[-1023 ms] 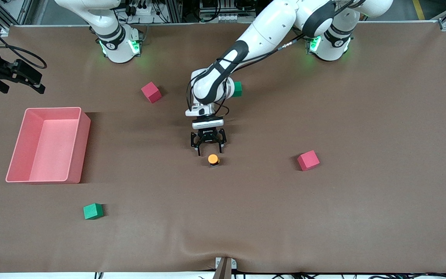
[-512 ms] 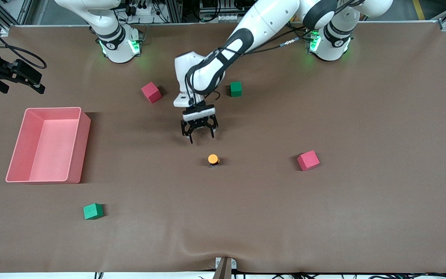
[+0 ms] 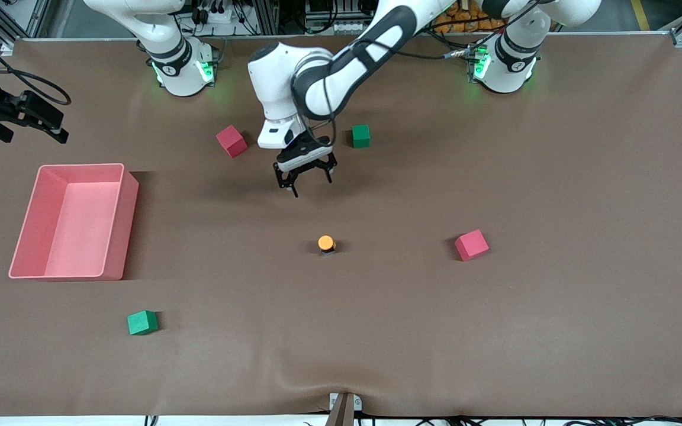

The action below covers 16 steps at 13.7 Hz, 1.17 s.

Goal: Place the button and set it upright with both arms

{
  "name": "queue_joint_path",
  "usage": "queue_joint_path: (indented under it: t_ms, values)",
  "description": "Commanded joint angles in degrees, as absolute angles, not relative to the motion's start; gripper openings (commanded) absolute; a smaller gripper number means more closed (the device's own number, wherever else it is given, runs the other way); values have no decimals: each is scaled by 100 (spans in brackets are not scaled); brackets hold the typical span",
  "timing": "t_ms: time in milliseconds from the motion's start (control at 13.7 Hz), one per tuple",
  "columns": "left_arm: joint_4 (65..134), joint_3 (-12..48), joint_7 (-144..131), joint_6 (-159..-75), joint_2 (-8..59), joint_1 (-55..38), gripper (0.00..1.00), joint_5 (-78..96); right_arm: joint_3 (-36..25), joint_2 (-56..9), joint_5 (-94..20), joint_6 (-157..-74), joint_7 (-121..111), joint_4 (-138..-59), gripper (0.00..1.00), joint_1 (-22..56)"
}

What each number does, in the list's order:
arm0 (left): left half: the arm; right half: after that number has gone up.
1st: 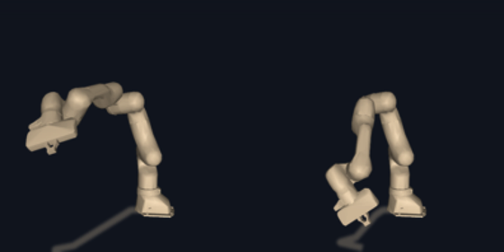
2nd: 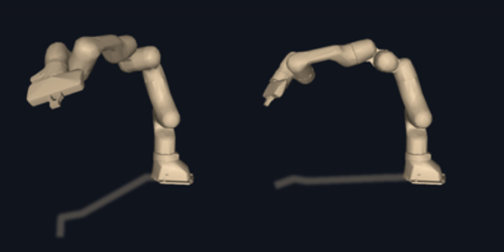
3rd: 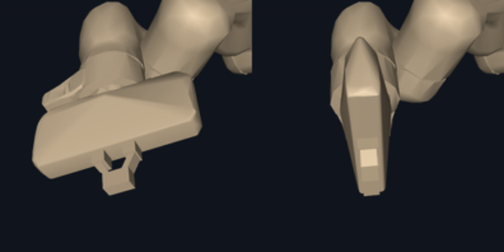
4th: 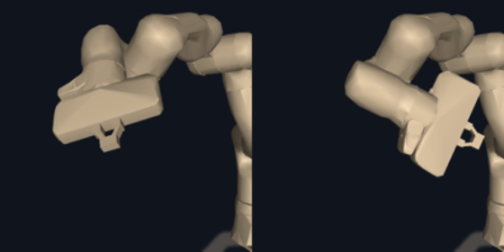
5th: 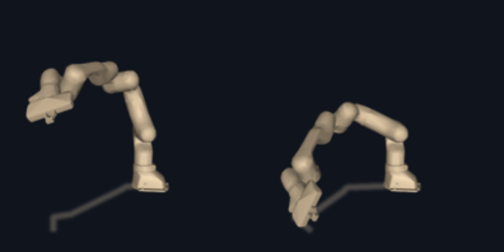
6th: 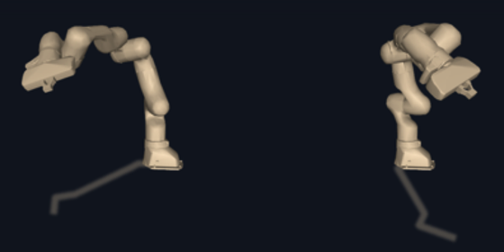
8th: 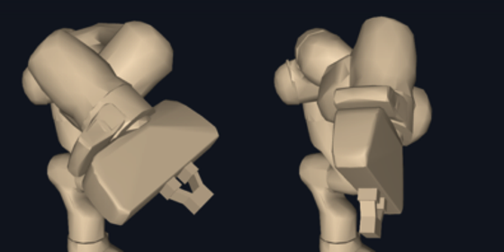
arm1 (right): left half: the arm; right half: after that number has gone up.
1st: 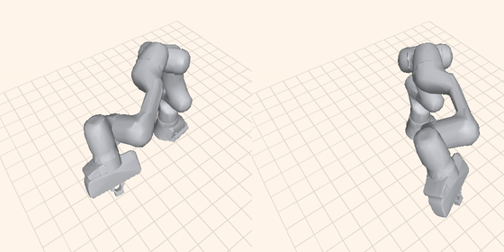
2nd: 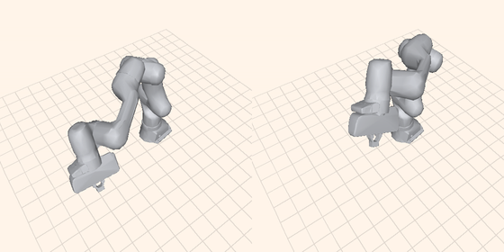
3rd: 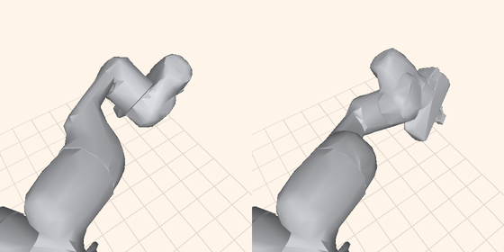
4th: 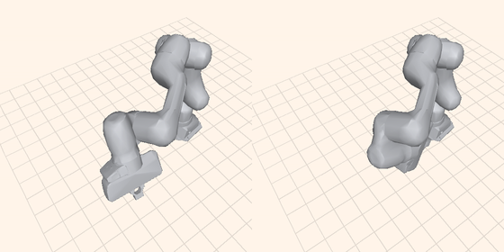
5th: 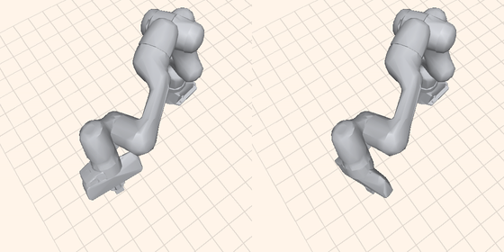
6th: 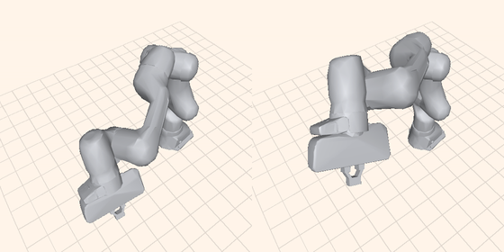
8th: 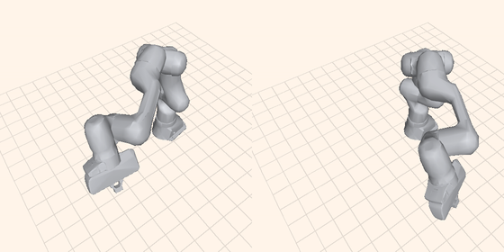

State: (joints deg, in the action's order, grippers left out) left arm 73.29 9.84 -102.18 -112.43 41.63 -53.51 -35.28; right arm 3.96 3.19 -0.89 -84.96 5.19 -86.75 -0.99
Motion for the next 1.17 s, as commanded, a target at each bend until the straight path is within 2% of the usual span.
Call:
queue_joint_path:
  t_ms: [0,292,585,1096]
  values:
    - [7479,1002,-9276,-10760,3299,-4880,100,-2439,483,316,-114,-8473,448,-8640,100,-246]
    - [7479,1002,-7099,-9785,2217,-3967,100,-1242,483,316,-114,-8464,448,-8640,100,-246]
    - [7479,967,-5365,-9475,1496,-2947,100,-1072,483,316,-114,-8464,448,-8640,100,-237]
    - [7453,1002,-3104,-8721,958,-1268,100,-510,483,316,-114,-8455,448,-8648,100,-237]
